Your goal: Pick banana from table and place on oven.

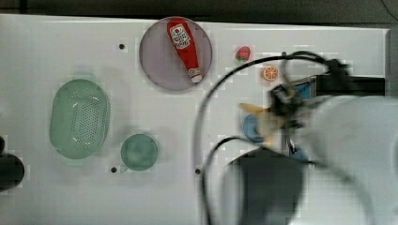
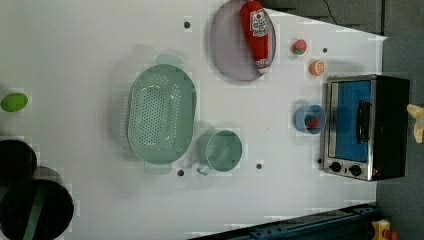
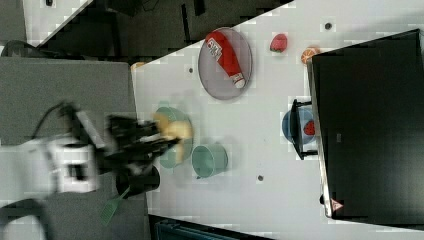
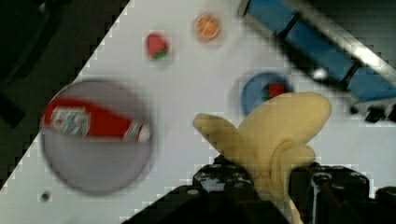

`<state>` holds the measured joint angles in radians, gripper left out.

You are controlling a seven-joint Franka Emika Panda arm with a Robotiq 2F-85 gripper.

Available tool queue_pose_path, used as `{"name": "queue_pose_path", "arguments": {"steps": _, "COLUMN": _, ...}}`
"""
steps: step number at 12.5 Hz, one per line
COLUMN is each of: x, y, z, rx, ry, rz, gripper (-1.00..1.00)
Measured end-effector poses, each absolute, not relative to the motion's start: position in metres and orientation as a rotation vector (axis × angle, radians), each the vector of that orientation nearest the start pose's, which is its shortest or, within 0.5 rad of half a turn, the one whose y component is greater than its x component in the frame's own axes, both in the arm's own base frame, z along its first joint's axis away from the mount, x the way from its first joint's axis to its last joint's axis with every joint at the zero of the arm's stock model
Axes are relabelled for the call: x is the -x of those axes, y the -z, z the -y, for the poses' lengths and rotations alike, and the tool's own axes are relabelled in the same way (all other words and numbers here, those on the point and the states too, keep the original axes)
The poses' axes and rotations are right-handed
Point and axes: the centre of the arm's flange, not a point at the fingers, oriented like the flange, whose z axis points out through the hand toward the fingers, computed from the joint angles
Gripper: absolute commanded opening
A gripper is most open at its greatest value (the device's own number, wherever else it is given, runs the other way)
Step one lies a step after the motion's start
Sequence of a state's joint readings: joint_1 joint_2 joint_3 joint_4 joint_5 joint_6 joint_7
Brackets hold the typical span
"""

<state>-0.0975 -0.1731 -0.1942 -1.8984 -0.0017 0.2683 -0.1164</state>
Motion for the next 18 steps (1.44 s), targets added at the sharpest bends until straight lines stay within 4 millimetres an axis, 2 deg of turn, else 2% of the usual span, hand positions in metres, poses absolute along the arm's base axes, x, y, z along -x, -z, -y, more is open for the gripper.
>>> {"name": "queue_pose_path", "arguments": {"steps": 2, "x": -0.499, "y": -0.53, "z": 0.238, "rx": 2.751, "ry": 0.039, "rz": -1.485, "gripper": -0.53}}
{"name": "queue_pose_path", "arguments": {"steps": 4, "x": -0.486, "y": -0.463, "z": 0.315, "rx": 2.782, "ry": -0.08, "rz": -1.549, "gripper": -0.53}}
{"name": "queue_pose_path", "arguments": {"steps": 6, "x": -0.468, "y": -0.407, "z": 0.366, "rx": 2.834, "ry": -0.196, "rz": -1.556, "gripper": -0.53}}
{"name": "queue_pose_path", "arguments": {"steps": 7, "x": -0.464, "y": -0.389, "z": 0.383, "rx": 2.874, "ry": -0.23, "rz": -1.545, "gripper": -0.53}}
{"name": "queue_pose_path", "arguments": {"steps": 8, "x": -0.461, "y": -0.376, "z": 0.395, "rx": 2.9, "ry": -0.254, "rz": -1.531, "gripper": -0.44}}
{"name": "queue_pose_path", "arguments": {"steps": 9, "x": -0.46, "y": -0.367, "z": 0.4, "rx": 2.913, "ry": -0.263, "rz": -1.507, "gripper": -0.24}}
{"name": "queue_pose_path", "arguments": {"steps": 11, "x": -0.468, "y": -0.367, "z": 0.397, "rx": 2.944, "ry": -0.22, "rz": -1.433, "gripper": 0.21}}
{"name": "queue_pose_path", "arguments": {"steps": 14, "x": -0.495, "y": -0.391, "z": 0.385, "rx": 3.042, "ry": -0.112, "rz": -1.305, "gripper": 0.88}}
{"name": "queue_pose_path", "arguments": {"steps": 15, "x": -0.501, "y": -0.397, "z": 0.379, "rx": 3.044, "ry": -0.098, "rz": -1.266, "gripper": 1.0}}
{"name": "queue_pose_path", "arguments": {"steps": 18, "x": -0.503, "y": -0.428, "z": 0.353, "rx": 3.046, "ry": -0.106, "rz": -1.14, "gripper": 1.0}}
